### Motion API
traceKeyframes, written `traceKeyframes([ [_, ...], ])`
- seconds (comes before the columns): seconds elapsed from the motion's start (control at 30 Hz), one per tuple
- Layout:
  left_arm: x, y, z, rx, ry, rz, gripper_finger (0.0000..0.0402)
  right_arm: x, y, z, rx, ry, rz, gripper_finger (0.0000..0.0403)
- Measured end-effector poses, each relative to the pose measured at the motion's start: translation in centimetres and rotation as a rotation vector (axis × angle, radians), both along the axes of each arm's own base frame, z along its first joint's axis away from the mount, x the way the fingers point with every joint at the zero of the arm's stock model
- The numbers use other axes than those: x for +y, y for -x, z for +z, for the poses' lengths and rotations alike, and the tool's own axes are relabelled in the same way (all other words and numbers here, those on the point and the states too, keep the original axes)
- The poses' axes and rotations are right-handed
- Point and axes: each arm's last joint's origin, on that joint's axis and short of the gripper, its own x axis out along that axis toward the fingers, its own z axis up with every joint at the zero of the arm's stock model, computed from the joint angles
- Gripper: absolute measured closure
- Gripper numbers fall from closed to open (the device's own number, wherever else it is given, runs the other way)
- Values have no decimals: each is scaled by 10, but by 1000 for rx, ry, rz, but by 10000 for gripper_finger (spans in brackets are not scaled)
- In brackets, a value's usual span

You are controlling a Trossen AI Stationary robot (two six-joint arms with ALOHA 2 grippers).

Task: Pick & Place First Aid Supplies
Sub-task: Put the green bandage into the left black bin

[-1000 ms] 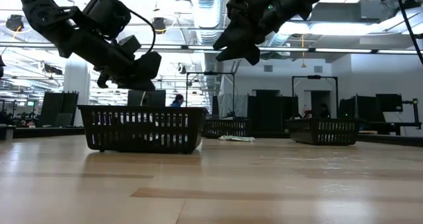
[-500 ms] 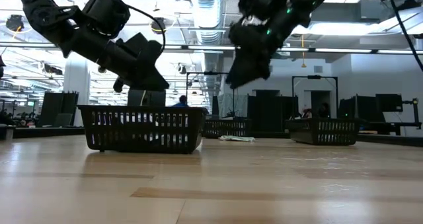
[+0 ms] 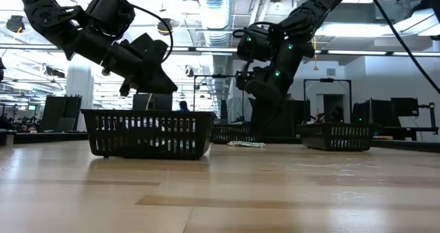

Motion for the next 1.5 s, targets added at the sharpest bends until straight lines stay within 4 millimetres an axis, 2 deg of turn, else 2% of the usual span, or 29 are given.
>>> traceKeyframes([
  [0.3,0,0,0,2,-4,-1,305,-6,6,2,74,161,-78,169],
  [0.53,0,0,0,2,-4,-1,305,-11,7,-2,100,191,-104,166],
  [0.77,0,0,0,2,-4,-1,305,-14,-1,-23,113,186,-104,179],
  [0.9,0,0,0,2,-4,-1,305,-12,-3,-41,158,155,-102,187],
  [1.07,0,0,0,2,-4,-2,305,-5,-4,-50,174,95,-75,225],
  [1.37,0,0,0,2,-4,-2,305,3,-4,-44,157,69,-38,381],
  [1.43,0,0,0,2,-4,-2,305,4,-3,-42,153,43,-27,395],
  [1.5,0,0,0,2,-4,-2,305,6,-3,-40,145,11,-16,391],
])
